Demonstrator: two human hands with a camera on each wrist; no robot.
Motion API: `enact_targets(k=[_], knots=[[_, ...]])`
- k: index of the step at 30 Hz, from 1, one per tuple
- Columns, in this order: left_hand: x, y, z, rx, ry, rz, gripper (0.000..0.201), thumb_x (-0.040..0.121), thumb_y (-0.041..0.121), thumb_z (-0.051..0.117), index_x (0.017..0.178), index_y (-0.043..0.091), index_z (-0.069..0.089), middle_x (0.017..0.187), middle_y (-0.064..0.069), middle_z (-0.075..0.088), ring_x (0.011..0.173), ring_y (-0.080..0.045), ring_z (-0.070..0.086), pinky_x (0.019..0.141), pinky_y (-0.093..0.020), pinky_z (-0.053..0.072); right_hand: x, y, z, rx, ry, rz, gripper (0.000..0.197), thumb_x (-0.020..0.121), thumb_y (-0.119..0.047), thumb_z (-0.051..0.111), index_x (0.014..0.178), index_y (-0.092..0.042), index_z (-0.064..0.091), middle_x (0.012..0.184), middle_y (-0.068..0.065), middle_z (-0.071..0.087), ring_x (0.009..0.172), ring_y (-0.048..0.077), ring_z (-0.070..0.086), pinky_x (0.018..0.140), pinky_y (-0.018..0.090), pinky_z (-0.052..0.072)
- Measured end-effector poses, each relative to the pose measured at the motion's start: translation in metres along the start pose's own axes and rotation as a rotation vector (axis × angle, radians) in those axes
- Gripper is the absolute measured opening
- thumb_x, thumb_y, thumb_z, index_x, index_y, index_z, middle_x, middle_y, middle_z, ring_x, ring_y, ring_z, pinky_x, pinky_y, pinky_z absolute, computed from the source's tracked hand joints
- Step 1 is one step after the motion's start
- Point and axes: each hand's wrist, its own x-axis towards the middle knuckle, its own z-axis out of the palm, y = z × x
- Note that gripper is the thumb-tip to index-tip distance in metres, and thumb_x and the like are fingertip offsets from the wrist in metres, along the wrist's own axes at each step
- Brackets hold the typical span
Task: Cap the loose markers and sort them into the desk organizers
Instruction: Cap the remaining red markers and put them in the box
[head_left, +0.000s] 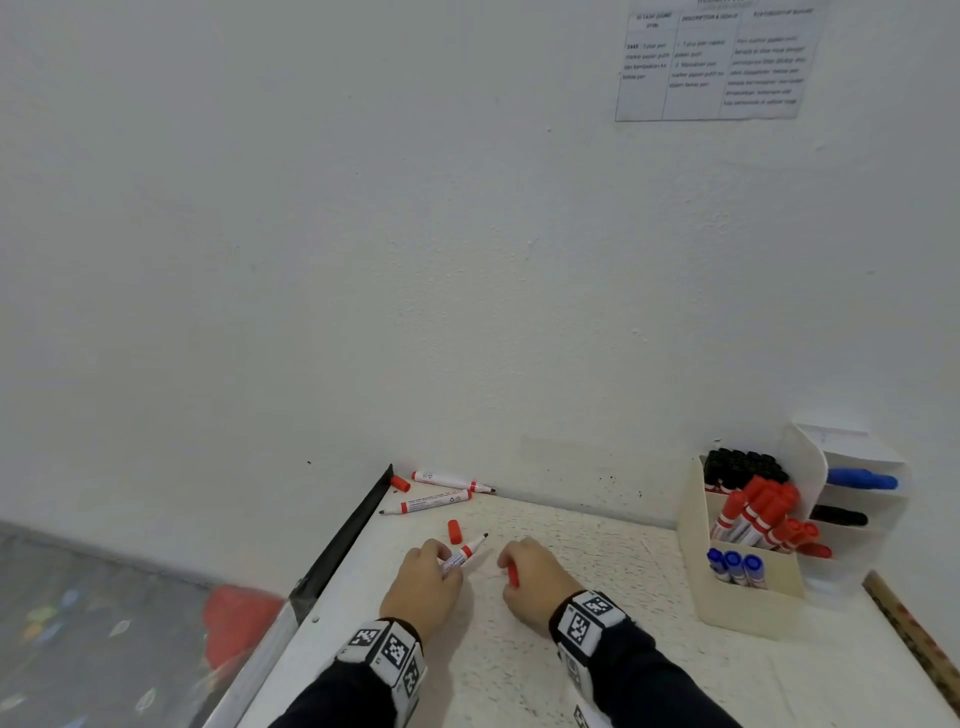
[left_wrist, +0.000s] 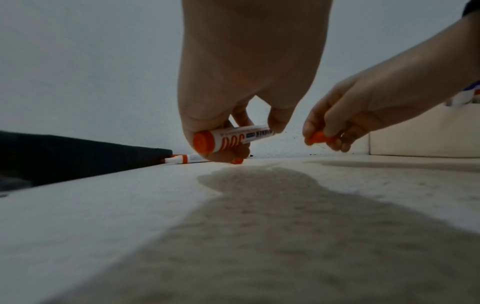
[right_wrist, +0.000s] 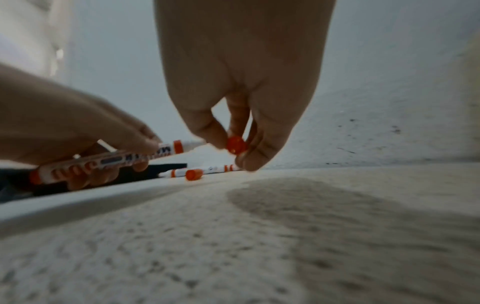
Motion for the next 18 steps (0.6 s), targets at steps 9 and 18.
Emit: enact_targets(k=[9, 18], knots=[[-0.009, 0.034, 0.030, -0.025, -0.030, 0.143, 0.014, 0.091, 0.026, 0.054, 0.105, 0.024, 0.056, 0.102, 0.006, 0.058, 0.087, -0.008, 0.056, 0.082, -0.021, 0.049, -0.028, 0.048, -0.035, 0.474, 0.305, 0.104, 0.028, 0.087, 0.003, 0.047, 0.098, -0.022, 0.056, 0.092, -0.005, 0.064, 0.090, 0.006, 0.060, 0.081, 0.013, 0.046], [-0.010, 0.043, 0.040, 0.040, -0.092, 0.264, 0.015, 0.092, 0.027, 0.051, 0.105, 0.027, 0.060, 0.098, 0.008, 0.060, 0.088, -0.011, 0.056, 0.084, -0.027, 0.049, -0.037, 0.063, -0.028, 0.382, 0.247, 0.038, 0.040, 0.086, 0.000, 0.053, 0.083, -0.039, 0.057, 0.096, -0.011, 0.059, 0.090, 0.002, 0.055, 0.076, 0.008, 0.040]])
